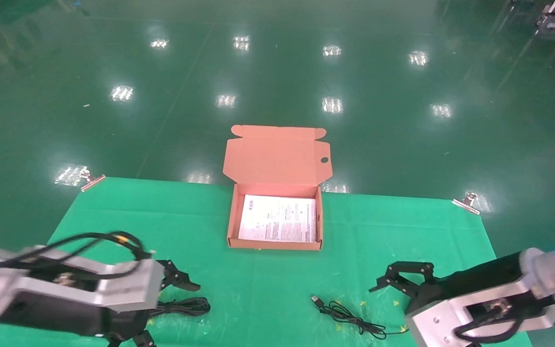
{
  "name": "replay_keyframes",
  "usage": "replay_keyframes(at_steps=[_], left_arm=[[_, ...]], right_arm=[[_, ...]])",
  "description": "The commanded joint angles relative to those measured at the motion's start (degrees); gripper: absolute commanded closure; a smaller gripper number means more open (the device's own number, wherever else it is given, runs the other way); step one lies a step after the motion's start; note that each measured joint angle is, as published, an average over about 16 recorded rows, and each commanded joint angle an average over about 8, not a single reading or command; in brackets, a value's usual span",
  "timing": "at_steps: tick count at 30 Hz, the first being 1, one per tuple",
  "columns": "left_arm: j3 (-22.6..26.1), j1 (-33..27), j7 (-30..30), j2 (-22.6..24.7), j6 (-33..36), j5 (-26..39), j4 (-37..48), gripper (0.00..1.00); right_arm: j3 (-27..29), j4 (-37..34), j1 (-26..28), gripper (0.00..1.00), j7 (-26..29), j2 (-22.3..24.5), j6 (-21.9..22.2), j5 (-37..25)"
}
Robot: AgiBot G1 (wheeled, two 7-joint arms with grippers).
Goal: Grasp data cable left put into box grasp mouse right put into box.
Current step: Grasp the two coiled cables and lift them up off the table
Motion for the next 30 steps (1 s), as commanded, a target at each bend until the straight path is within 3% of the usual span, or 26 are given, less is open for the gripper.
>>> replay_keyframes(at_steps=[1, 7, 13, 21, 30], left_arm=[[2.6, -1.8, -0.1, 1.1, -0.2, 4.5, -0.5, 0.00], [8.3, -2.3, -0.1, 5.0, -2.8, 16.2, -0.7, 0.00], [11.1, 0.1, -3.0, 7.6, -6.2, 23.1, 0.9, 0.00], [11.2, 1.7, -5.0, 11.2, -10.8, 25.0, 11.9, 0.00], [10.4, 0.5, 0.2, 16.4, -15.7, 23.9, 31.1, 0.00]], right_arm=[[-2.5, 0.0, 1.1, 0.00, -0.7, -1.0, 0.4, -3.0], [-6.3, 0.0, -0.4, 0.00, -0.2, -3.3, 3.6, -10.8], [-8.3, -0.2, -4.1, 0.00, 3.2, -5.1, 9.0, -17.1], [-9.2, -0.9, -9.5, 0.00, 10.1, -7.2, 15.5, -22.3], [-9.7, -5.2, -12.2, 0.00, 16.5, -10.7, 19.4, -25.5]])
